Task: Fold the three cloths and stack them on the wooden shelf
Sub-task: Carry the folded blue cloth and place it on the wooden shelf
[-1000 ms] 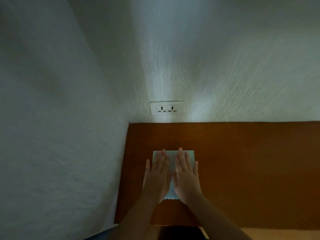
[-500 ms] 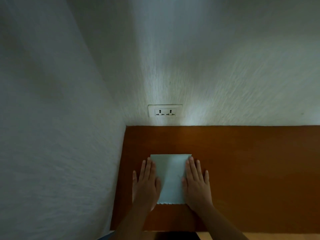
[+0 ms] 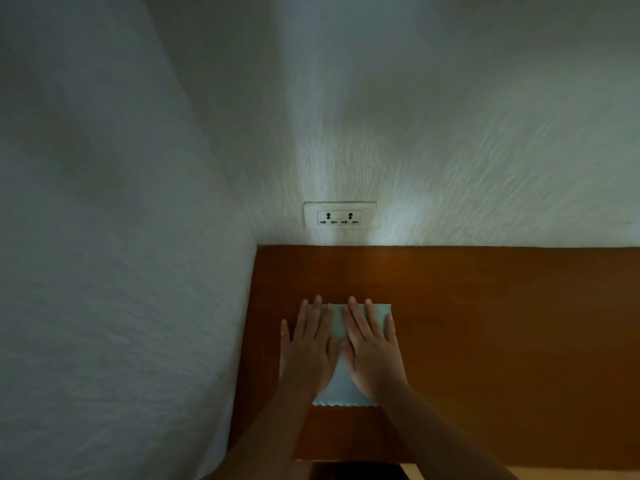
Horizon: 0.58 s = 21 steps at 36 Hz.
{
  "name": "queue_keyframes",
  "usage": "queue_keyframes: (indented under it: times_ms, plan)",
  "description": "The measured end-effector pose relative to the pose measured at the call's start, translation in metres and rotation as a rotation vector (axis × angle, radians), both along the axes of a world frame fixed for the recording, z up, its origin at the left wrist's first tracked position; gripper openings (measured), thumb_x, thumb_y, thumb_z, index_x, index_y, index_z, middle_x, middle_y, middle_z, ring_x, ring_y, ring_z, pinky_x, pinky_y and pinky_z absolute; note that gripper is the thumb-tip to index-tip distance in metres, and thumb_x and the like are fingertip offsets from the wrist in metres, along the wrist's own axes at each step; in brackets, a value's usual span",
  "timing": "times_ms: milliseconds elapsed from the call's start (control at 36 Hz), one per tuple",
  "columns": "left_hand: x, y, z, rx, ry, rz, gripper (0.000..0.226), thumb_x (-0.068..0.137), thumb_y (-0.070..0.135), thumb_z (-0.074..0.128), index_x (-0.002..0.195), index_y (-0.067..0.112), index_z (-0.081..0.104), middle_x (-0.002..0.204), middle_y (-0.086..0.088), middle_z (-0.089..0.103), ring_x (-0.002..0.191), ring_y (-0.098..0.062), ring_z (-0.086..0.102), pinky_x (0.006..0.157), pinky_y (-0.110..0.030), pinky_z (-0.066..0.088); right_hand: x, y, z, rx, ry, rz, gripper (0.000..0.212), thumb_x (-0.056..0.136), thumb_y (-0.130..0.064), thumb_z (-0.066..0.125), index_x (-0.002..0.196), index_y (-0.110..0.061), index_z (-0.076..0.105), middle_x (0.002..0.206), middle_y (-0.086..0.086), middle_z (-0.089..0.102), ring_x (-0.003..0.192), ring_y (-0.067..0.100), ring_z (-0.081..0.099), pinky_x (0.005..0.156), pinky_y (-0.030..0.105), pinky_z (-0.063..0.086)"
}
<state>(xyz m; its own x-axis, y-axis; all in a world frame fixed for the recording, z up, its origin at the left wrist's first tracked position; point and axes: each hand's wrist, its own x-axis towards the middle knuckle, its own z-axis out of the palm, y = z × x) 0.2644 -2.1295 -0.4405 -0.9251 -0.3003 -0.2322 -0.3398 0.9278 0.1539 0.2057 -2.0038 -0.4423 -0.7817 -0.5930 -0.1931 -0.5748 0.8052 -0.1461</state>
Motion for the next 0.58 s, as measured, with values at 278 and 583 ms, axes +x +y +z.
queue_keyframes:
  times_ms: [278, 583]
  plan:
    - [0.012, -0.013, 0.0, 0.031, -0.037, 0.153, 0.052, 0.095, 0.034, 0.02, 0.138, 0.012, 0.039, 0.141, -0.008, 0.047, 0.128, -0.026, 0.046, 0.092, -0.058, 0.039, -0.025, 0.035, 0.001, 0.078, -0.086, -0.111, 0.079, 0.084, -0.054, -0.025, 0.148, -0.017, 0.003, 0.155, 0.003, -0.003, 0.141, 0.027, -0.007, 0.11, 0.048, 0.003]
    - [0.012, -0.004, 0.067, 0.672, 0.342, 0.782, 0.043, 0.098, 0.014, 0.039, 0.142, 0.012, 0.036, 0.142, -0.003, 0.045, 0.129, -0.016, 0.043, 0.101, -0.024, 0.035, -0.038, 0.002, 0.079, -0.667, -0.397, -0.597, 0.033, 0.096, -0.012, 0.042, 0.128, -0.01, 0.05, 0.125, 0.007, 0.055, 0.083, 0.015, 0.058, 0.07, 0.027, 0.048]
